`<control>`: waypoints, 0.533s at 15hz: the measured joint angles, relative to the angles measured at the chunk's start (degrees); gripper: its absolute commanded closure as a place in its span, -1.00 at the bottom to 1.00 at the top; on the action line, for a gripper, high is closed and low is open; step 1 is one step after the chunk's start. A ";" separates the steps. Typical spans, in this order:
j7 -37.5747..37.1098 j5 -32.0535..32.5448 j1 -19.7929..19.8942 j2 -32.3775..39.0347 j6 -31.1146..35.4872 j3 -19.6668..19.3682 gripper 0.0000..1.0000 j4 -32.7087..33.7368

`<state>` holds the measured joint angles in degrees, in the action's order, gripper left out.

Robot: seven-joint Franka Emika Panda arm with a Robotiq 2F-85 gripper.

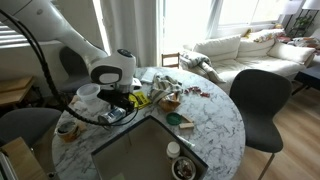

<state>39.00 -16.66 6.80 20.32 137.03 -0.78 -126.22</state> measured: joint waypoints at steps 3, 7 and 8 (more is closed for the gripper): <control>-1.92 1.52 0.08 0.99 -0.30 0.19 -0.12 0.74; -1.70 1.88 1.02 0.91 -1.05 0.55 -0.12 0.99; -1.27 2.08 1.41 0.56 -1.64 0.60 -0.12 1.00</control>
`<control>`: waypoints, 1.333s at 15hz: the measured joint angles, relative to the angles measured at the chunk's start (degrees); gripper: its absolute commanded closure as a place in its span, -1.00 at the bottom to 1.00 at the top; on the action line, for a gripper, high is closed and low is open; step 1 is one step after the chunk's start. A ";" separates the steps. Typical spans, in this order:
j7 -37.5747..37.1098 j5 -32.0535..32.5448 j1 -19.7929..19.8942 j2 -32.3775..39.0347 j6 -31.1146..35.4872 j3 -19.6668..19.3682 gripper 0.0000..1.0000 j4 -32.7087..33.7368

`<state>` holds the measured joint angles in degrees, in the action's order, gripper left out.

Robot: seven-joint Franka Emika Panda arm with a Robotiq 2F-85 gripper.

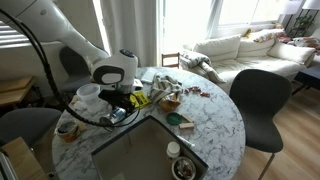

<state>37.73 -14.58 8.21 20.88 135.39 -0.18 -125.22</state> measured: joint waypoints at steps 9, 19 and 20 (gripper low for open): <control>14.88 3.66 -0.22 -16.80 -8.70 1.02 -0.12 -1.06; 26.66 -2.39 -8.28 -22.20 -6.16 3.19 -0.12 3.22; 26.82 -2.41 -8.25 -22.17 -6.15 3.14 -0.12 3.22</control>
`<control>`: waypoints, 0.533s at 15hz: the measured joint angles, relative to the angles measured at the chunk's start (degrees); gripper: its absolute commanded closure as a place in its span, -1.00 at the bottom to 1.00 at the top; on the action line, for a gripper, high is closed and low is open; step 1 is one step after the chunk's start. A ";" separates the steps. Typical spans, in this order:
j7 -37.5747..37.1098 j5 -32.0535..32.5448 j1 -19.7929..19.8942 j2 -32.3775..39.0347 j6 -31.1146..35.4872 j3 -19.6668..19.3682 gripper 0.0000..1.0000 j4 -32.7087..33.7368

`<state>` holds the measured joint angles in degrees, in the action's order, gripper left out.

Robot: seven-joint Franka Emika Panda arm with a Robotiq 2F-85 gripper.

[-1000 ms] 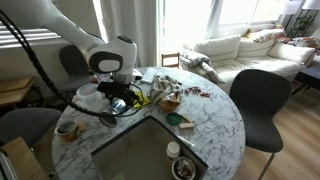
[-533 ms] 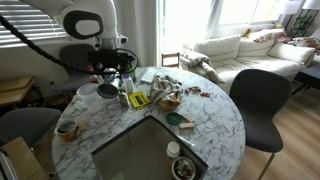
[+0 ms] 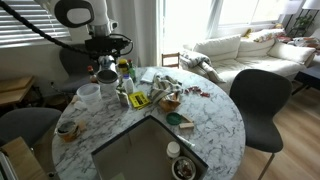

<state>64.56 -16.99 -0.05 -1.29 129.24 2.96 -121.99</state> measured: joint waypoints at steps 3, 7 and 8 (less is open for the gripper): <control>2.93 -5.27 -0.43 0.06 1.44 -0.01 -0.12 0.08; 13.35 -22.07 -2.43 0.55 4.26 0.37 -0.12 1.20; 16.24 -26.39 -2.89 0.84 4.32 0.55 -0.12 1.82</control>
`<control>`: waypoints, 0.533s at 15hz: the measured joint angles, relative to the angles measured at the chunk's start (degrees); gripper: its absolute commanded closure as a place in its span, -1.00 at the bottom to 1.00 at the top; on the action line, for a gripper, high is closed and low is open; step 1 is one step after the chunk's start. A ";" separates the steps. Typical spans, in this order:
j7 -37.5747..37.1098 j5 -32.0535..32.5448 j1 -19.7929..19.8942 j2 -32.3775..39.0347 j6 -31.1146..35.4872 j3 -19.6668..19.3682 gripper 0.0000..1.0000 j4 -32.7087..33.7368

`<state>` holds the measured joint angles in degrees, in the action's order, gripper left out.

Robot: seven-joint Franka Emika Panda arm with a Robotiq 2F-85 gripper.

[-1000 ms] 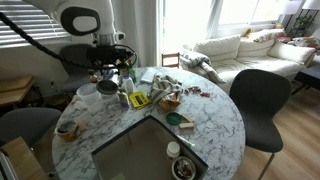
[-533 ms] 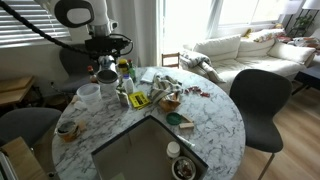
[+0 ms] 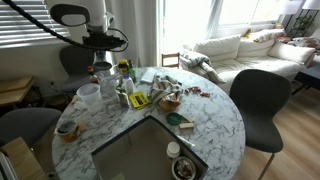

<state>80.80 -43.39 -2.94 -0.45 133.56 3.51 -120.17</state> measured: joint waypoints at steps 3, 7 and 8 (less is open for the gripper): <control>10.33 -12.75 -1.05 1.84 0.01 0.87 -0.12 2.01; 22.83 -24.88 -1.68 6.24 0.02 2.25 -0.62 4.76; 23.38 -25.27 -1.67 6.85 0.02 2.27 -0.62 5.17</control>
<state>104.18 -68.66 -4.62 6.40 133.58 5.78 -115.00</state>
